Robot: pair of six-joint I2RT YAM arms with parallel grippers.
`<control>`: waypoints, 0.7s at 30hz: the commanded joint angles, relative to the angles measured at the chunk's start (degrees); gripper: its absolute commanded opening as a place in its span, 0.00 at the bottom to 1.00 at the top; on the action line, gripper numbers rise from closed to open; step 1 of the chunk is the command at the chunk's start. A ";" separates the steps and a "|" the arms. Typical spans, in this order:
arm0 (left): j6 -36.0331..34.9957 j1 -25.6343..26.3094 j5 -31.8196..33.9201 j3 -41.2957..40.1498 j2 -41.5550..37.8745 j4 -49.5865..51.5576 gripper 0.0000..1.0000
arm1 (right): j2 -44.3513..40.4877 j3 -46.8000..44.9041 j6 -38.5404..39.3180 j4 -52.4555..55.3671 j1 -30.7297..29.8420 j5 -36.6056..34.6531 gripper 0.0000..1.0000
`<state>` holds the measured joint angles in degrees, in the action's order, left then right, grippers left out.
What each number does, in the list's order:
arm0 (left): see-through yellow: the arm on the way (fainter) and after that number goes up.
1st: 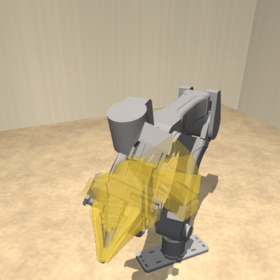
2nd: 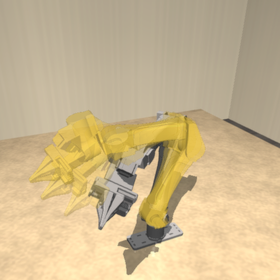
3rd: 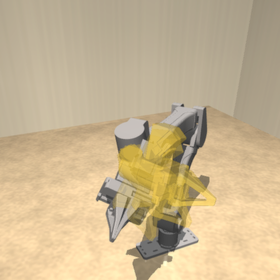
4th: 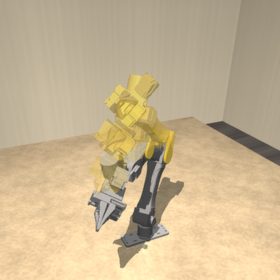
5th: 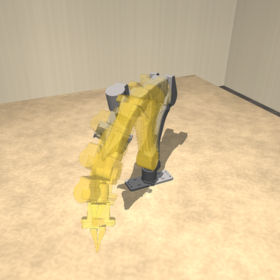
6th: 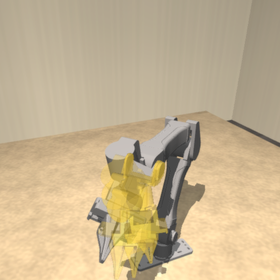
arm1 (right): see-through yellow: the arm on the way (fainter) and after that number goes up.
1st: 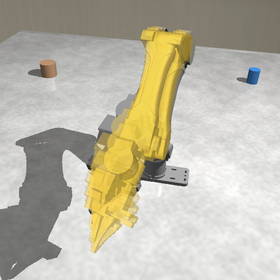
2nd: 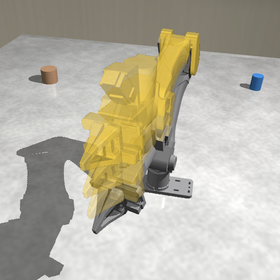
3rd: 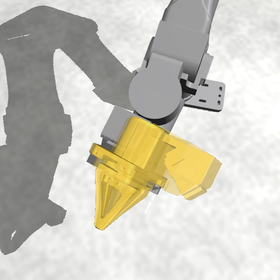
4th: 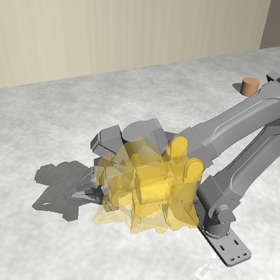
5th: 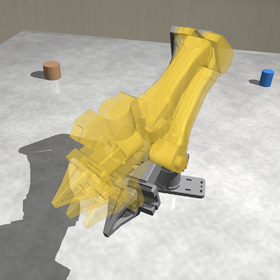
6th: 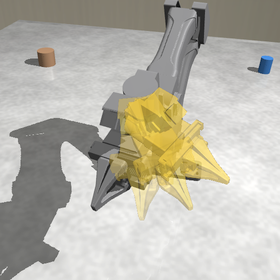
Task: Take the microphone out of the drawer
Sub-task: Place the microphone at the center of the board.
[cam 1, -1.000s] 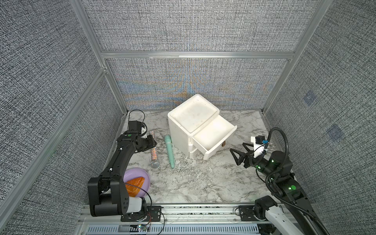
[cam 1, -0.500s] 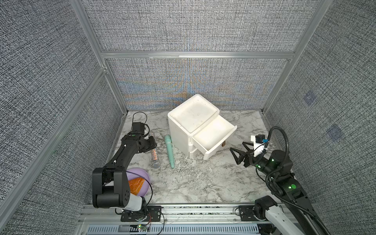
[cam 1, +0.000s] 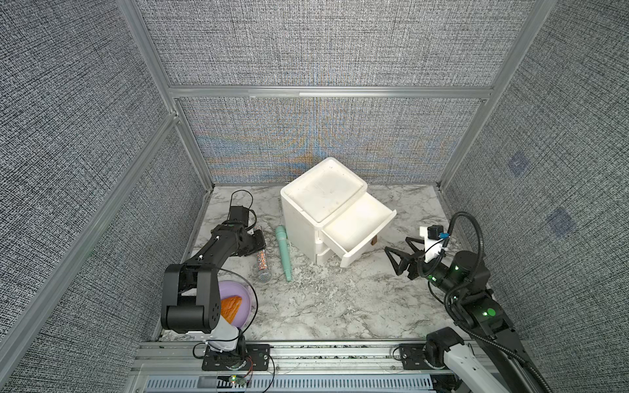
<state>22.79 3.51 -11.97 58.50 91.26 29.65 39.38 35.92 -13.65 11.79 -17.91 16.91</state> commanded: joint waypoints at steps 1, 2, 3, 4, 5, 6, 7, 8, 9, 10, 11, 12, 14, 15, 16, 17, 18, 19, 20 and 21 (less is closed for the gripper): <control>0.65 0.36 -0.07 0.83 1.39 -2.13 0.00 | 0.10 -0.13 -0.59 -1.07 -0.02 0.06 0.98; 0.74 0.64 0.01 1.00 1.84 -2.27 0.00 | 0.15 -0.12 -0.63 -1.03 -0.02 0.06 0.98; 0.82 0.79 0.09 1.09 2.14 -2.67 0.00 | 0.13 -0.13 -0.62 -1.03 -0.02 0.06 0.98; 0.87 1.04 0.12 1.22 2.60 -2.97 0.00 | 0.17 -0.13 -0.59 -0.98 -0.03 0.02 0.98; 0.87 1.43 0.34 1.43 3.01 -3.12 0.00 | 0.18 -0.12 -0.59 -0.96 -0.03 -0.07 0.98; 0.86 1.64 0.60 1.69 3.41 -3.19 0.00 | 0.22 -0.03 -0.59 -0.90 -0.01 -0.12 0.98; 0.90 1.93 0.78 1.95 3.89 -3.19 0.00 | 0.27 -0.03 -0.62 -0.77 -0.02 -0.12 0.98; 0.86 2.18 0.76 2.22 4.50 -3.24 0.00 | 0.21 -0.05 -0.52 -0.76 -0.03 -0.16 0.98; 0.86 2.37 0.80 2.48 4.90 -3.38 0.00 | 0.18 0.05 -0.50 -0.73 -0.04 -0.21 0.98; 0.86 2.68 0.80 2.62 5.30 -3.48 0.00 | 0.18 -0.02 -0.55 -0.72 -0.02 -0.29 0.98; 0.90 2.82 0.73 2.80 5.73 -3.64 0.00 | 0.18 -0.13 -0.59 -0.78 -0.02 -0.30 0.98; 0.87 2.98 0.72 2.92 6.13 -3.64 0.00 | 0.22 -0.14 -0.59 -0.72 -0.02 -0.30 0.98; 0.86 3.32 0.85 3.20 6.84 -3.63 0.00 | 0.18 -0.20 -0.72 -0.66 -0.02 -0.30 0.98; 0.86 3.33 0.89 3.20 6.98 -3.79 0.00 | 0.10 -0.15 -0.69 -0.63 -0.02 -0.30 0.98; 0.95 3.36 0.87 3.20 7.24 -3.91 0.00 | 0.11 -0.32 -0.68 -0.63 -0.02 -0.30 0.98; 1.03 3.40 0.76 3.12 7.48 -4.17 0.00 | 0.13 -0.33 -0.70 -0.57 -0.02 -0.32 0.98; 1.15 3.45 0.63 3.00 7.58 -4.40 0.00 | 0.07 -0.20 -0.70 -0.48 -0.02 -0.38 0.98; 1.13 3.50 0.39 2.94 7.82 -4.56 0.00 | 0.09 -0.08 -0.68 -0.39 -0.02 -0.37 0.98; 1.26 3.47 0.09 2.95 8.20 -4.68 0.00 | 0.07 -0.16 -0.59 -0.37 -0.02 -0.47 0.98; 1.32 3.54 -0.20 2.94 8.46 -4.84 0.00 | 0.08 -0.19 -0.59 -0.43 -0.02 -0.47 0.98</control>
<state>24.01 6.96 -11.57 61.36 99.29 26.26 39.38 35.68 -13.78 11.90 -17.91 16.75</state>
